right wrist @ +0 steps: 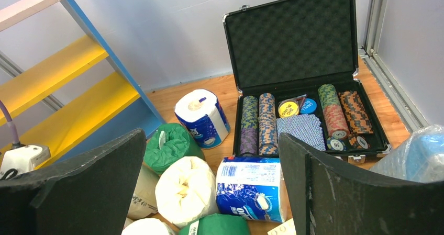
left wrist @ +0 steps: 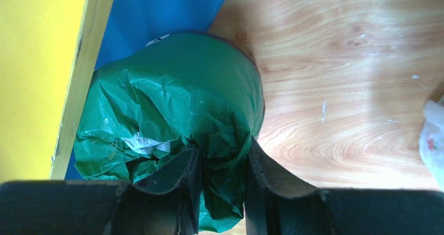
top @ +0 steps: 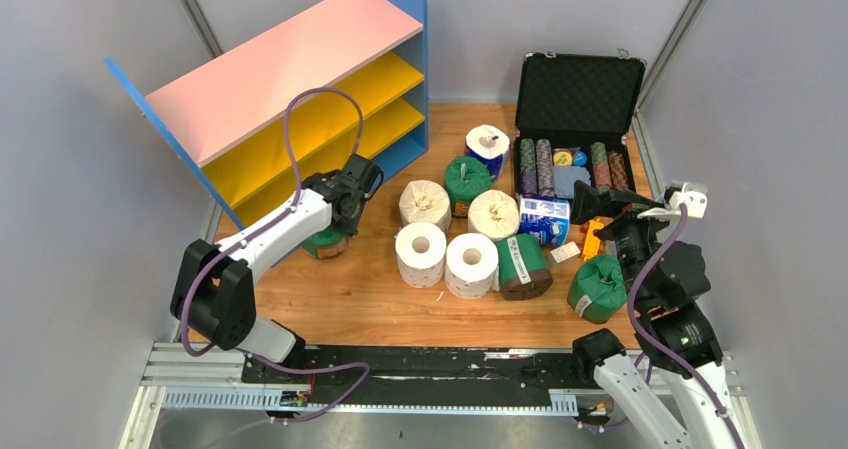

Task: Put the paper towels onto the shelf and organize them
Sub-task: Pick up the paper towel from the center of the board, then place the paper towel on the shelf.

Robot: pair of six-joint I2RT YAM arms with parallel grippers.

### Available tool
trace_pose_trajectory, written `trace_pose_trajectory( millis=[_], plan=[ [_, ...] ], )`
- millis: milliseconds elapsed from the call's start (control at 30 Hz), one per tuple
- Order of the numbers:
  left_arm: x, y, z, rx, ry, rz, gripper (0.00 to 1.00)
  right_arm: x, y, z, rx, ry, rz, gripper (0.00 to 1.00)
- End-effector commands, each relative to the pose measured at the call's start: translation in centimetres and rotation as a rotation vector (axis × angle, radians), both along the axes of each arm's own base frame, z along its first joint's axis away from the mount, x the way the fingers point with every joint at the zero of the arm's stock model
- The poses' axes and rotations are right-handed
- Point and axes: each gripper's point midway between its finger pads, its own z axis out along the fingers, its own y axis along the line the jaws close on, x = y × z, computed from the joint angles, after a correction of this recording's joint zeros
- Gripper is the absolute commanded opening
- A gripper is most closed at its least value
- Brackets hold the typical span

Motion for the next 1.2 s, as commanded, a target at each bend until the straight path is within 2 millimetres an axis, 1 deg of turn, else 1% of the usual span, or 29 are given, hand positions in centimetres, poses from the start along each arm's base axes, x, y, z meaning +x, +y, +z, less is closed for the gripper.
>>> trace_pose_trajectory(
  millis=[0, 133, 267, 333, 400, 533, 733, 1000, 1067, 1100, 1167],
  plan=[
    [3.4, -1.0, 3.2, -0.058, -0.110, -0.070, 0.28, -0.5, -0.7, 0.8, 0.002, -0.024, -0.025, 1.00],
    [4.6, -0.9, 4.0, -0.083, -0.160, -0.085, 0.27, -0.5, -0.7, 0.8, 0.002, -0.025, -0.023, 1.00],
    [5.3, -1.3, 3.8, -0.151, -0.168, -0.100, 0.27, -0.5, -0.6, 0.8, 0.001, -0.023, -0.023, 1.00],
    [5.5, -0.8, 3.5, -0.155, -0.170, -0.088, 0.27, -0.5, -0.7, 0.7, -0.001, -0.022, -0.026, 1.00],
    [5.7, -0.1, 3.5, -0.136, -0.181, -0.074, 0.28, -0.5, -0.7, 0.7, 0.000, -0.022, -0.027, 1.00],
    [6.2, 0.4, 4.0, -0.111, -0.207, -0.074, 0.29, -0.4, -0.6, 0.7, -0.002, -0.018, -0.024, 1.00],
    [7.4, 0.2, 4.4, -0.090, -0.242, -0.101, 0.32, -0.3, -0.6, 0.6, -0.005, -0.016, -0.021, 1.00],
    [9.7, -0.3, 4.2, -0.063, -0.283, -0.146, 0.34, -0.2, -0.6, 0.4, -0.008, -0.010, -0.023, 1.00],
    [10.1, -0.3, 4.1, -0.053, -0.295, -0.153, 0.38, -0.3, -0.6, 0.4, -0.008, -0.011, -0.023, 1.00],
    [10.4, -0.3, 4.2, -0.048, -0.306, -0.153, 0.44, -0.3, -0.6, 0.5, -0.007, -0.012, -0.022, 1.00],
    [10.7, -0.3, 4.2, -0.043, -0.315, -0.158, 0.51, -0.3, -0.5, 0.4, -0.008, -0.012, -0.021, 1.00]
  ],
)
